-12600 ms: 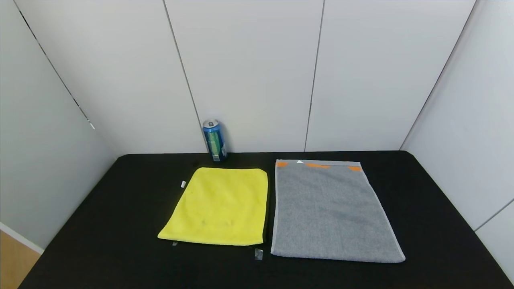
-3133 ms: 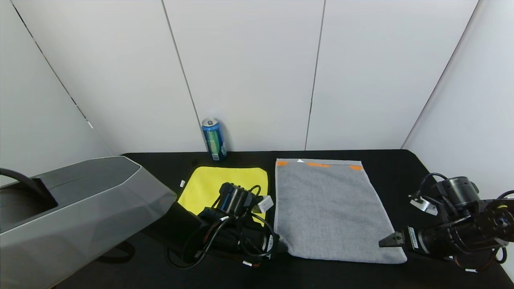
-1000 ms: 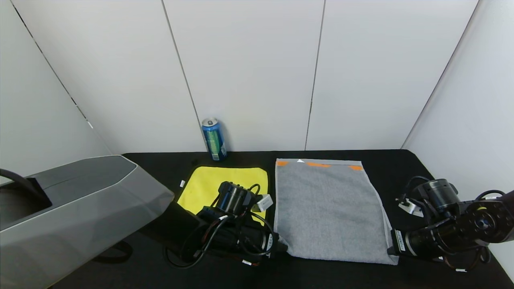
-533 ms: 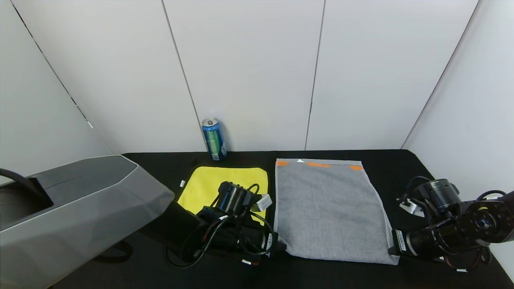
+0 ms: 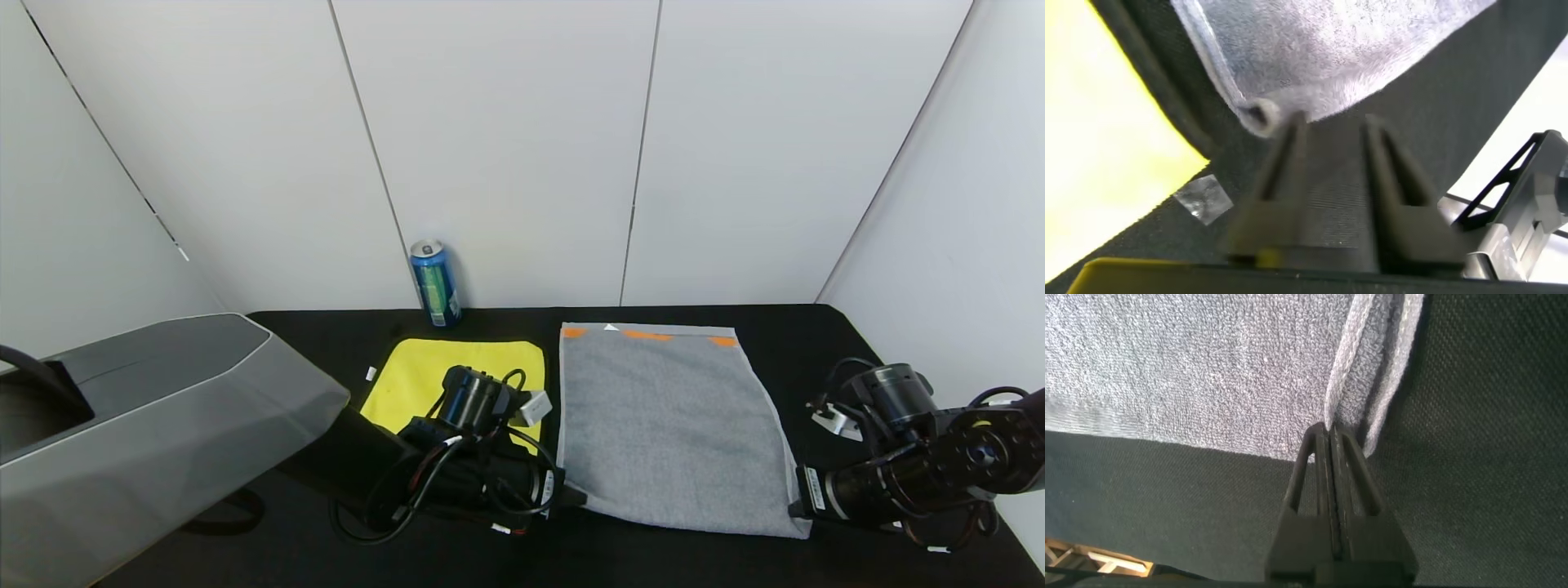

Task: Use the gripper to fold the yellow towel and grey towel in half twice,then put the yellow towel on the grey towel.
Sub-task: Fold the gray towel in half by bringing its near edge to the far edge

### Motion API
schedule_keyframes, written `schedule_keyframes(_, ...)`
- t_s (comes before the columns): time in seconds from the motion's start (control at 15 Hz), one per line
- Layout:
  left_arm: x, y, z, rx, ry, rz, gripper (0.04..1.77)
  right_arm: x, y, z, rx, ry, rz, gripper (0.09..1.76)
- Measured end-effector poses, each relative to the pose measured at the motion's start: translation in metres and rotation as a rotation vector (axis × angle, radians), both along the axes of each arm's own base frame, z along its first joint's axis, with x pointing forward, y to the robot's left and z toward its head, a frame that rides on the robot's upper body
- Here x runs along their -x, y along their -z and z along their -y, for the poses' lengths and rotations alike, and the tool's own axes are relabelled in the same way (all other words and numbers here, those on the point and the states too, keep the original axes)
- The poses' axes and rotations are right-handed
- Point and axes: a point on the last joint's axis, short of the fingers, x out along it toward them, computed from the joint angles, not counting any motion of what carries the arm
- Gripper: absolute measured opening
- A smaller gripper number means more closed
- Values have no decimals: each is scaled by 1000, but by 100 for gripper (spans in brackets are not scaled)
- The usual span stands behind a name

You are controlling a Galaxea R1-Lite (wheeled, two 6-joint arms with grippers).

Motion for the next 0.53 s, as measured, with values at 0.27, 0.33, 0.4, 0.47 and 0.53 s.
schedule_keyframes(0.27,0,1,0,-7,0,4,102,0,0,0,0,1,0,11)
schedule_keyframes(0.33,0,2,0,-11,0,-1,111,0,0,0,0,0,0,11)
schedule_keyframes(0.4,1,3,0,-16,3,-4,118,0,0,0,0,1,0,11)
schedule_keyframes(0.47,1,3,0,-21,6,-7,125,0,0,0,-1,0,0,11)
schedule_keyframes(0.53,2,4,0,-25,6,-12,131,0,0,0,0,0,0,11)
